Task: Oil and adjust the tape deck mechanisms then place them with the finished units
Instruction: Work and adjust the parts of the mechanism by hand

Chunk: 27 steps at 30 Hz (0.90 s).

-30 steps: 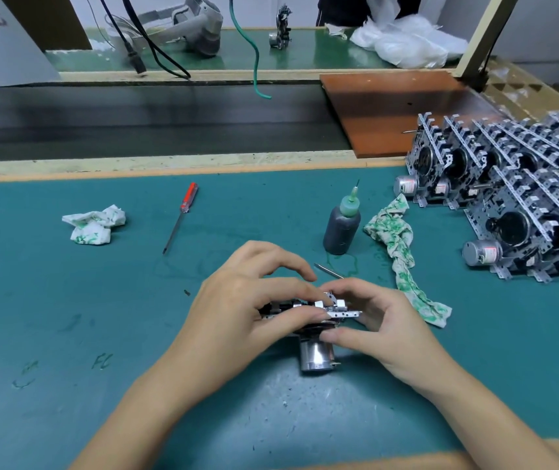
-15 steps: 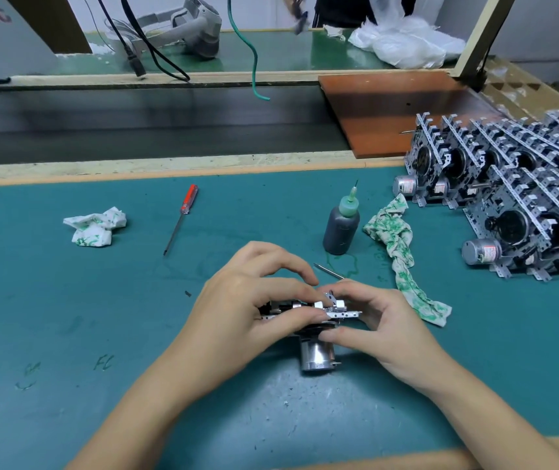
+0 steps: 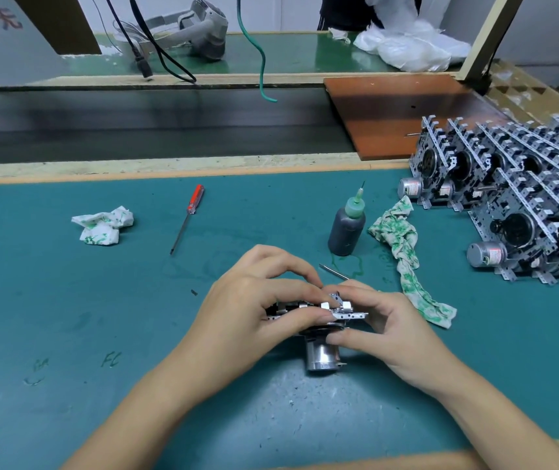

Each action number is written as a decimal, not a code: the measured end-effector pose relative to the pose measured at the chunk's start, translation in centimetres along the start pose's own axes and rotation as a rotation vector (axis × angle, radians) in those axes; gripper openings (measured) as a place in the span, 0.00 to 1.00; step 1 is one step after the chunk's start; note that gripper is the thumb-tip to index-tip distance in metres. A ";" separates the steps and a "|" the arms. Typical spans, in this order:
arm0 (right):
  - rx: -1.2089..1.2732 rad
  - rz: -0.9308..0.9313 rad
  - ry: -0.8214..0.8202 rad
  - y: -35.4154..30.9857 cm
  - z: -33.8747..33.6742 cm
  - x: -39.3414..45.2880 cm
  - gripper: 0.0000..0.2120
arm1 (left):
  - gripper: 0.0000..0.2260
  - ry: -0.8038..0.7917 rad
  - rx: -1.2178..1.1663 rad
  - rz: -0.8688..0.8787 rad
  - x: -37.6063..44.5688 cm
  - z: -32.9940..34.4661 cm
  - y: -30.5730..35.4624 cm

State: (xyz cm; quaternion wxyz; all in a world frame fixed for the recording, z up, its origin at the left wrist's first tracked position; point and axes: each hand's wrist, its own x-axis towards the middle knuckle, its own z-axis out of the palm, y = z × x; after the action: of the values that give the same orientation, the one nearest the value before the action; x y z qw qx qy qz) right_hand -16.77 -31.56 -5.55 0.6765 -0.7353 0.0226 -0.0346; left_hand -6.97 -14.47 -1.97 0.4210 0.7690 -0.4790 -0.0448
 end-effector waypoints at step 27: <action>-0.893 -0.537 0.392 0.6 -1.5 -2.0 0.13 | 0.08 0.006 0.003 -0.005 0.2 -0.1 0.0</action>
State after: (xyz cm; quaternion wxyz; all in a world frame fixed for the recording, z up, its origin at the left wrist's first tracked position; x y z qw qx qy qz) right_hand -18.92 -32.91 -6.02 0.2496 -0.9103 -0.0278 -0.3290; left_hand -6.86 -14.59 -1.85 0.4211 0.7709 -0.4760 -0.0428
